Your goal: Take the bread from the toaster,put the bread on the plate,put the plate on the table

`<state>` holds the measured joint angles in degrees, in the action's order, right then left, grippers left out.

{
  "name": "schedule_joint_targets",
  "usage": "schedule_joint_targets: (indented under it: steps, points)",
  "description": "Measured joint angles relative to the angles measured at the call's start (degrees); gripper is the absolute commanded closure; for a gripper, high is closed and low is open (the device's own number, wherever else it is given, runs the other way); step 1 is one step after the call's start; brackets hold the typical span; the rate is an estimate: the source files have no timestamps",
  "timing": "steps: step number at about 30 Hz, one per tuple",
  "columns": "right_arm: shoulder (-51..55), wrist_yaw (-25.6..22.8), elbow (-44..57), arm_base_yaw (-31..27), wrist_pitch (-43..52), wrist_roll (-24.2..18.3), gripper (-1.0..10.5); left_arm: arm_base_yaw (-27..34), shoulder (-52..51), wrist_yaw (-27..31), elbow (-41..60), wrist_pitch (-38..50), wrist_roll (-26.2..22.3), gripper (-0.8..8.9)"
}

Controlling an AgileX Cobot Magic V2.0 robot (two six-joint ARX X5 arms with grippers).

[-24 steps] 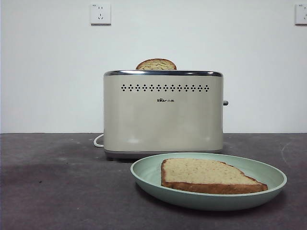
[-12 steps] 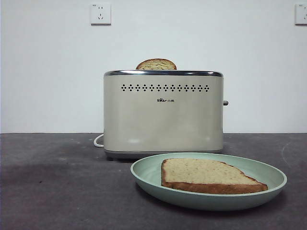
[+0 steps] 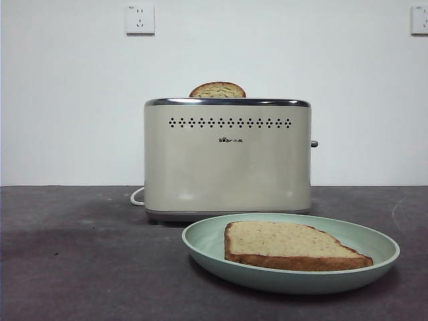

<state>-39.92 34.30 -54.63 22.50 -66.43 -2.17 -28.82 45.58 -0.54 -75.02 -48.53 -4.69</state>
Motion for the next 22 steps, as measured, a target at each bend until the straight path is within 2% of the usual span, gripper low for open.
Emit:
schedule_joint_targets:
  steps: [3, 5, 8, 11, 13, 16, 22]
  points:
    - [0.0, 0.0, 0.0, 0.0, 0.0, 0.0, 9.4, 3.34, -0.13, -1.53, 0.61, 11.52, -2.25, 8.18]
    - [-0.02, 0.0, 0.0, 0.0, 0.0, 0.0, 9.4, 7.19, -1.03, -4.7, 3.06, 20.98, -3.06, 8.18]
    - [0.0, 0.0, 0.0, 0.0, 0.02, 0.0, 9.4, 13.03, -3.37, -9.84, 9.44, 34.58, -3.56, 8.18]
    - [0.0, 0.0, 0.0, 0.0, 0.0, 0.0, 9.4, 17.7, -7.21, -11.02, 17.68, 45.97, -3.89, 8.18]
    - [0.0, 0.0, 0.0, 0.0, 0.0, 0.0, 9.4, 20.11, -10.49, -11.04, 23.56, 49.92, -3.89, 8.18]
    - [0.0, 0.0, 0.0, 0.0, 0.0, 0.0, 9.4, 22.88, -16.2, -10.32, 32.89, 51.21, -3.89, 8.18]
    - [0.02, 0.0, 0.0, 0.0, 0.02, 0.0, 9.4, 26.56, -26.8, -3.78, 50.47, 51.17, -3.85, 8.18]
